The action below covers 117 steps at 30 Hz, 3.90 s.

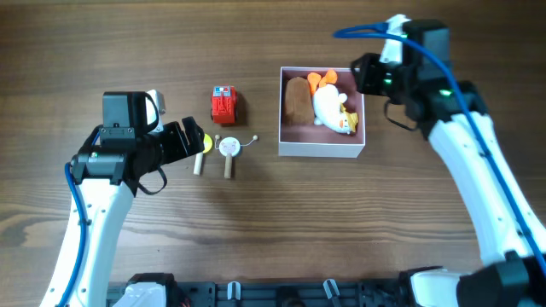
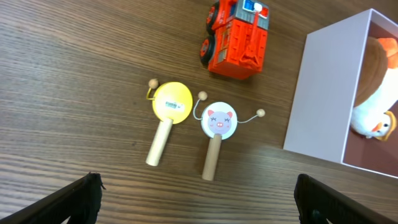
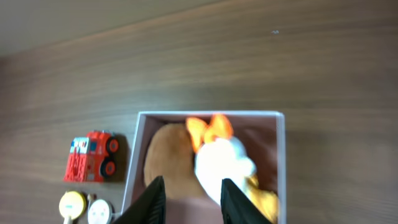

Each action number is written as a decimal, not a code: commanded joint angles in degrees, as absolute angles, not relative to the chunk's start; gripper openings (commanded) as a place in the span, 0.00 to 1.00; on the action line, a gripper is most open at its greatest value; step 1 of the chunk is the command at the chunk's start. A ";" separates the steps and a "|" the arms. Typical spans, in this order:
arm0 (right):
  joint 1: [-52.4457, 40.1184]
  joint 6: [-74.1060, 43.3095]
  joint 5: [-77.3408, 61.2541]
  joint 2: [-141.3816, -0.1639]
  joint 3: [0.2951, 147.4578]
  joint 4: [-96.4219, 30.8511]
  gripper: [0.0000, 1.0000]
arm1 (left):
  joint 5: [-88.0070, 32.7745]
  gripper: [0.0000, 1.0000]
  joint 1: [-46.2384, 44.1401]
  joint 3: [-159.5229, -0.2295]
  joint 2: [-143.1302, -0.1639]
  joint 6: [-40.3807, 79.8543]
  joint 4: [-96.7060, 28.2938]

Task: Pack container
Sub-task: 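Withdraw the right gripper to the right side, then reach the left gripper to the red toy truck and grasp it, then lower the red toy truck into the box and open the left gripper, then grasp the white pig-face paddle by its handle with the left gripper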

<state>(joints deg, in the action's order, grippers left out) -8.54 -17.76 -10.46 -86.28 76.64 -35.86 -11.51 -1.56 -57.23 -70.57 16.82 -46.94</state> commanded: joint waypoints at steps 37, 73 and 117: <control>14.11 -24.05 -10.81 -86.04 76.16 -53.54 1.00 | 0.80 0.95 -15.86 -102.98 -129.32 11.16 -60.55; 14.11 -24.03 -10.81 -86.04 76.16 -53.34 1.00 | 0.91 0.12 -43.86 -114.54 -114.69 -34.44 -64.58; 14.11 -24.03 -10.81 -86.04 76.16 -53.36 1.00 | 1.13 1.00 -30.63 -112.42 -116.81 -1.61 -86.50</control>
<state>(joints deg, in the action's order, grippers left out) 14.13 -23.16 -10.48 -85.60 76.27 -53.56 2.74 -38.30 -114.50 -116.66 -14.81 -84.47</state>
